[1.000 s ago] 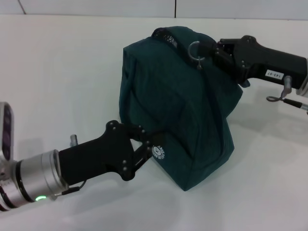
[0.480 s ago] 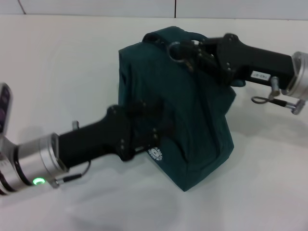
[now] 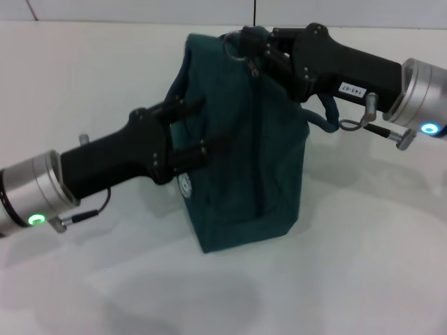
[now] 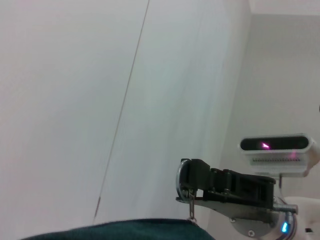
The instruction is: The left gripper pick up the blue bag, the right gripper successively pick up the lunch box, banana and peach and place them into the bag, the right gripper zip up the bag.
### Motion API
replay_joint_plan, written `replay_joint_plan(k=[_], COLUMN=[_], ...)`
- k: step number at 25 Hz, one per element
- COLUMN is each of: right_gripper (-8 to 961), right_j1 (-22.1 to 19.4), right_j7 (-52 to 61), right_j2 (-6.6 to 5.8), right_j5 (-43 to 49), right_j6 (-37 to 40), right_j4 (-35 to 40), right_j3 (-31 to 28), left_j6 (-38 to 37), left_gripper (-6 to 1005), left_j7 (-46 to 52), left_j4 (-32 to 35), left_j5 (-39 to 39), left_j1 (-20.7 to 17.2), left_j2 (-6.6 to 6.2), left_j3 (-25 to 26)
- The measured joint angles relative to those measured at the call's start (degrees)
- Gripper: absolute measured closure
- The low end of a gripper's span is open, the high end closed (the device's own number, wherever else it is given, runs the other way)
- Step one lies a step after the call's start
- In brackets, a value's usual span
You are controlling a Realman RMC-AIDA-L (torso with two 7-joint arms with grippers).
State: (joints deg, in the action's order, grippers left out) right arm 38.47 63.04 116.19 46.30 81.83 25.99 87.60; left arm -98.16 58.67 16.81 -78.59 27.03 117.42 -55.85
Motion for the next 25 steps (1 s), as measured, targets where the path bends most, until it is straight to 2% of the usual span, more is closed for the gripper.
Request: replay_joint_plan(k=[4,8,13,17,24,25], right_gripper=[941,941,941,941,941,941], right_j1=[-0.4,-0.4,-0.2,0.2,-0.1,-0.2], right_j7=[-3.0,-3.3,-3.9,-4.2,-4.2,-4.2], right_j2=[0.0,0.0,0.0,0.0,0.0,0.0], right_j5=[-5.8,-6.1,-5.9,-6.1,-6.2,-6.2], right_j6=[-2.7,-4.4,-5.2,-5.6,-5.4,-5.5], right_j4=[-0.1,-0.4,-0.8,-0.7,-0.7,-0.8], right_j3=[4.0,4.7,5.4,6.8,6.9,6.9], left_j6=[1.9,2.4,3.1,6.5,6.6,6.5], left_gripper=[277,290,307,320,344,421], left_j7=[1.5,3.4,5.5,5.6,3.2,2.8], left_j4=[1.4,1.4,1.4,1.5,1.4,1.4], left_j5=[0.0,0.0,-0.2,-0.2,0.0,0.1], left_j1=[0.8,0.6,-1.0,-2.1,-2.1,-2.1], left_j2=[-0.53,-0.63,0.45,1.91,2.19,2.22], left_j3=[0.2,0.2,0.2,0.2,0.1,0.1])
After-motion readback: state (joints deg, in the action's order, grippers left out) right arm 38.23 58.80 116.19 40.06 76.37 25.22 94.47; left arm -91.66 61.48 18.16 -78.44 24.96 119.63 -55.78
